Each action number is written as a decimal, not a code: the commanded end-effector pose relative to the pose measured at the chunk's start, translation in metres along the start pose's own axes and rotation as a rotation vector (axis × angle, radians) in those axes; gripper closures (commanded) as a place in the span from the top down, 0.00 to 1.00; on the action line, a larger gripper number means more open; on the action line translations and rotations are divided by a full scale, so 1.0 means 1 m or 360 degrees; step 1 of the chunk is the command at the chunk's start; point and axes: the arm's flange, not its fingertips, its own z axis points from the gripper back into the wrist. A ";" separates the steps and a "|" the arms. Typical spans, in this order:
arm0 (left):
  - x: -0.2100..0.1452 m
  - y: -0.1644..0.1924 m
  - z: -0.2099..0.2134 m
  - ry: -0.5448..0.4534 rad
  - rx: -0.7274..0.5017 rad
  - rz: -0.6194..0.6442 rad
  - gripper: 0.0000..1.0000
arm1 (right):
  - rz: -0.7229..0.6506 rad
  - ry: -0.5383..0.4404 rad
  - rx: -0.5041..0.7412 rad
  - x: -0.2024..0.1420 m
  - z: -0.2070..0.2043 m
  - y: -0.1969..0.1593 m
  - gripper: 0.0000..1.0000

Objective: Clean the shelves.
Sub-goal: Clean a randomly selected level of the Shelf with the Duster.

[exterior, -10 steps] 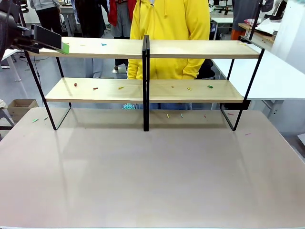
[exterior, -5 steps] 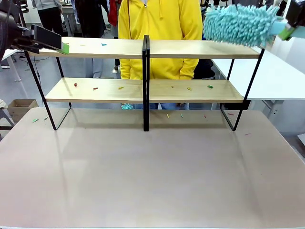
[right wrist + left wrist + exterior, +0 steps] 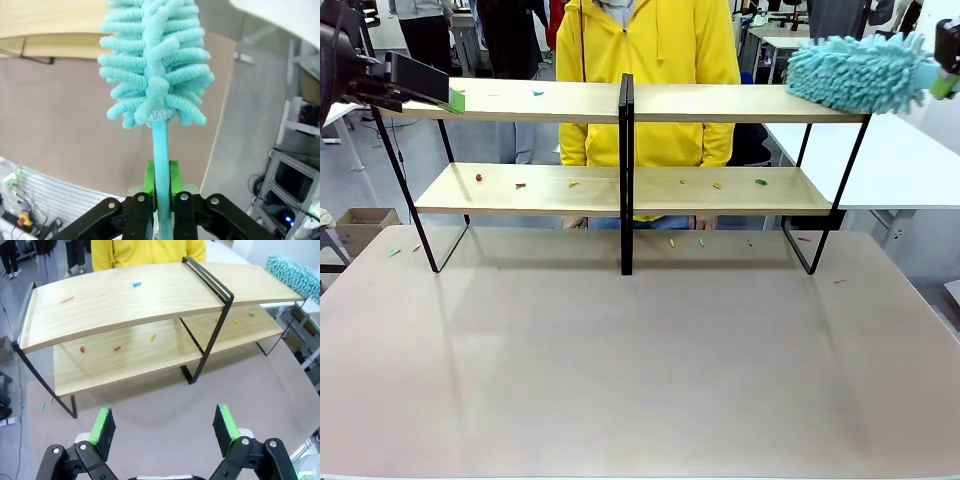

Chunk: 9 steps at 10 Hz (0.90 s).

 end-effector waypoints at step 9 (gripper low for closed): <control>0.000 0.000 0.000 -0.0001 -0.0001 0.0000 1.00 | 0.0067 -0.0473 0.0242 -0.011 0.026 0.003 0.12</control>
